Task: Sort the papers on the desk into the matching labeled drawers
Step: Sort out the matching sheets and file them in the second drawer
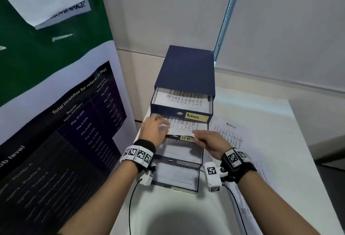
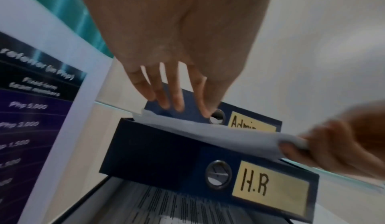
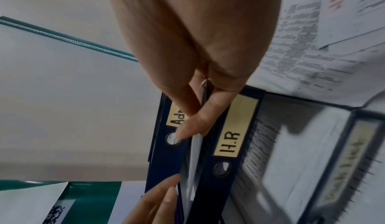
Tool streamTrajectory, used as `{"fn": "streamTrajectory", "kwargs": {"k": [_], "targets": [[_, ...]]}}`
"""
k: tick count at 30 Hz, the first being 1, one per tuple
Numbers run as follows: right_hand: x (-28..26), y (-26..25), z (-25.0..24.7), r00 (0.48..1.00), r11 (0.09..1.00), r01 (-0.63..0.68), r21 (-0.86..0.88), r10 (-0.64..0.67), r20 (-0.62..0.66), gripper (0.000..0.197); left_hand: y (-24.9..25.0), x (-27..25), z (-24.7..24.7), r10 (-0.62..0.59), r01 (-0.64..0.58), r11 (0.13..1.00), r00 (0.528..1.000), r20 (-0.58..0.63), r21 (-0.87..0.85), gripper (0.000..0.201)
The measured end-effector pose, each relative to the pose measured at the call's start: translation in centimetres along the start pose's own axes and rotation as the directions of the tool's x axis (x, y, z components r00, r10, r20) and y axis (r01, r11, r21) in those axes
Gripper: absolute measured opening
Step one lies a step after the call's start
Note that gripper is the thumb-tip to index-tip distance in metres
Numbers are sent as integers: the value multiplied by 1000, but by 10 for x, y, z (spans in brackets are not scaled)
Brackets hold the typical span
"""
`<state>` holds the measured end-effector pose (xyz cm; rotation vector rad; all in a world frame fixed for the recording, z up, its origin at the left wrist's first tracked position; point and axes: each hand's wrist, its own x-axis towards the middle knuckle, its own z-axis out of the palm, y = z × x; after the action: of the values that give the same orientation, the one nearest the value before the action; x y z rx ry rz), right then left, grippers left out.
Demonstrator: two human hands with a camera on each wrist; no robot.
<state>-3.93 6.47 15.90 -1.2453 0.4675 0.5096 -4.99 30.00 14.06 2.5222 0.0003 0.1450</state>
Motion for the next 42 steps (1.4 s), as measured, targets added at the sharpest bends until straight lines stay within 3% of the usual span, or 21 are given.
{"fn": "streamTrajectory", "kwargs": {"k": [2,4,8,12,14,17,19,21,23,25,27,30,31,33,35,37,39,42], "targets": [[10,-8,9,1000,1000,-16,27,16,0,24,7,2,8,148,-149,989,981,129,-4,24],[19,-12,17,999,997,-44,60,44,14,25,12,5,16,195,-210,977,953,232,39,33],[24,-18,16,983,987,-117,110,99,156,27,11,17,27,53,-147,954,940,336,262,48],[8,-18,-24,950,994,-92,63,68,306,26,17,31,32,-48,-100,930,921,387,353,60],[5,-10,-63,966,997,-74,8,70,250,25,22,38,34,-81,-96,920,902,424,380,62],[17,18,-146,996,977,-65,-203,52,-71,28,38,42,33,-90,-129,890,890,446,437,52],[23,39,-208,932,854,-181,-488,-10,-363,37,63,40,32,1,-164,915,914,406,367,33],[21,58,-255,837,566,-405,-718,-85,-540,59,95,31,35,139,-219,958,920,367,186,22],[14,74,-282,760,353,-577,-737,-100,-643,86,127,19,48,250,-278,960,887,389,18,19],[9,86,-296,745,270,-616,-740,-107,-659,102,147,7,76,270,-261,961,836,478,-87,19],[5,94,-308,758,361,-568,-740,-119,-641,110,152,-3,117,189,-153,982,771,608,-111,18],[1,100,-318,802,487,-458,-744,-136,-582,102,142,-22,180,-55,8,998,648,759,65,26],[0,102,-320,810,507,-433,-745,-145,-569,97,136,-29,200,-143,70,990,599,788,126,31],[-2,109,-323,828,559,-369,-742,-165,-535,79,128,-44,230,-273,224,958,545,792,176,36],[-4,112,-328,845,638,-288,-714,-182,-503,57,129,-55,252,-363,504,860,508,781,72,28],[-9,108,-333,868,739,-227,-634,-142,-476,42,133,-59,265,-417,673,738,516,748,-53,23],[-13,103,-339,905,794,-201,-574,-74,-419,37,139,-57,271,-428,691,713,564,706,-120,21],[-16,93,-352,942,782,-227,-581,24,-336,34,147,-54,275,-433,636,755,668,605,-162,26]]}}
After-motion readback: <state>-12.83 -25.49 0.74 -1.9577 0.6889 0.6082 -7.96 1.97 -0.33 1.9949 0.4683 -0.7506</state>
